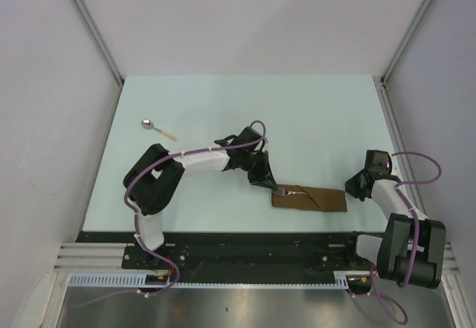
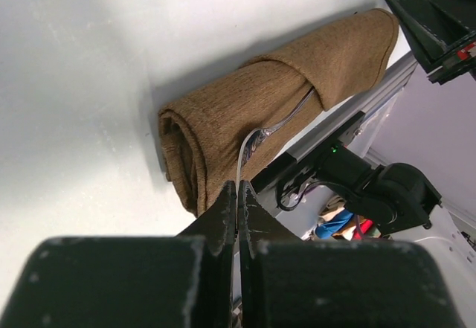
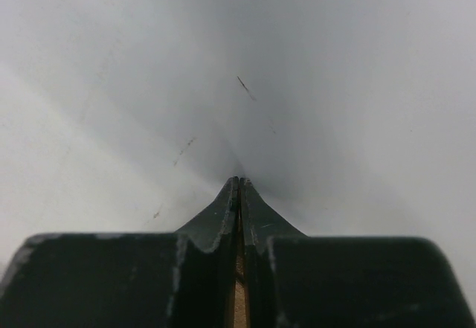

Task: Fold the napkin into a case and place the utensils inside
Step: Insert the fork into the folded napkin.

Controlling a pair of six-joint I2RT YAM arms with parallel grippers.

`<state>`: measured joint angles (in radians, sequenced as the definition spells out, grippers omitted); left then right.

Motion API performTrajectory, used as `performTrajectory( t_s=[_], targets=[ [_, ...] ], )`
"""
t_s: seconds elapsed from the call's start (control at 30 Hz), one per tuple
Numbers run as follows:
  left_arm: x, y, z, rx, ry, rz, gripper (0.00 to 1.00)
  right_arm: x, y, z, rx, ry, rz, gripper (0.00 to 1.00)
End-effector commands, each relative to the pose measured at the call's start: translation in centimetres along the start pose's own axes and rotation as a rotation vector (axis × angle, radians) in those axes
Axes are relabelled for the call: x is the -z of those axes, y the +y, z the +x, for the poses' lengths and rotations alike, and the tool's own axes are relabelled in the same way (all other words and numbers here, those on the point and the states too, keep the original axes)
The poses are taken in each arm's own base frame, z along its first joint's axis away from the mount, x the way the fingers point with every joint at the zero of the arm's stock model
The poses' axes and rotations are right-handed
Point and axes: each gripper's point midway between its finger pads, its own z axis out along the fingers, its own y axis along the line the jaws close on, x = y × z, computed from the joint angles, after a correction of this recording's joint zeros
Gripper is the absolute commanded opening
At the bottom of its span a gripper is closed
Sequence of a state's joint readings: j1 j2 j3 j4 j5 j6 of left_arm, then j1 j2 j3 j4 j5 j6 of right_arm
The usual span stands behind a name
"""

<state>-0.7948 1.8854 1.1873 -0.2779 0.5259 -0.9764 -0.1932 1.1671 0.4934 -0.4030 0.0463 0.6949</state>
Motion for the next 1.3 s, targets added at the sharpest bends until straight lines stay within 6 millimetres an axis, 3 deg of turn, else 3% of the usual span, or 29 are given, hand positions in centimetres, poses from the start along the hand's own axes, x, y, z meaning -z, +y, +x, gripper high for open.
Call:
performTrajectory(
  t_s=[0.0,0.4,0.9,1.0,1.03,1.13,1.27],
  targets=[
    [0.1,-2.2,-1.0,-0.015,-0.043,0.058,0.00,-0.4,-1.8,2.0,0.035,0.077,0.068,0.07],
    [-1.5,-3.4,-1.1,-0.048,-0.022,0.095,0.00,-0.7,-1.7,2.3,0.045,0.095,0.066,0.07],
    [-2.7,-3.0,-1.4,-0.063,0.004,0.074,0.00,-0.7,-1.6,2.3,0.048,0.098,0.060,0.06],
    [-2.0,-2.9,-1.6,-0.093,-0.025,0.054,0.13,-0.7,-1.7,2.4,0.048,0.096,0.058,0.06],
    [-1.7,-2.8,-1.8,-0.110,-0.039,0.049,0.25,-0.6,-1.7,2.4,0.046,0.095,0.057,0.06],
    [-0.5,-3.3,-2.3,-0.151,-0.073,0.051,0.41,-0.6,-1.6,2.3,0.047,0.087,0.052,0.06],
    [1.9,-3.5,-2.6,-0.210,-0.111,0.015,0.48,-0.5,-1.6,2.2,0.043,0.081,0.049,0.06]
  ],
)
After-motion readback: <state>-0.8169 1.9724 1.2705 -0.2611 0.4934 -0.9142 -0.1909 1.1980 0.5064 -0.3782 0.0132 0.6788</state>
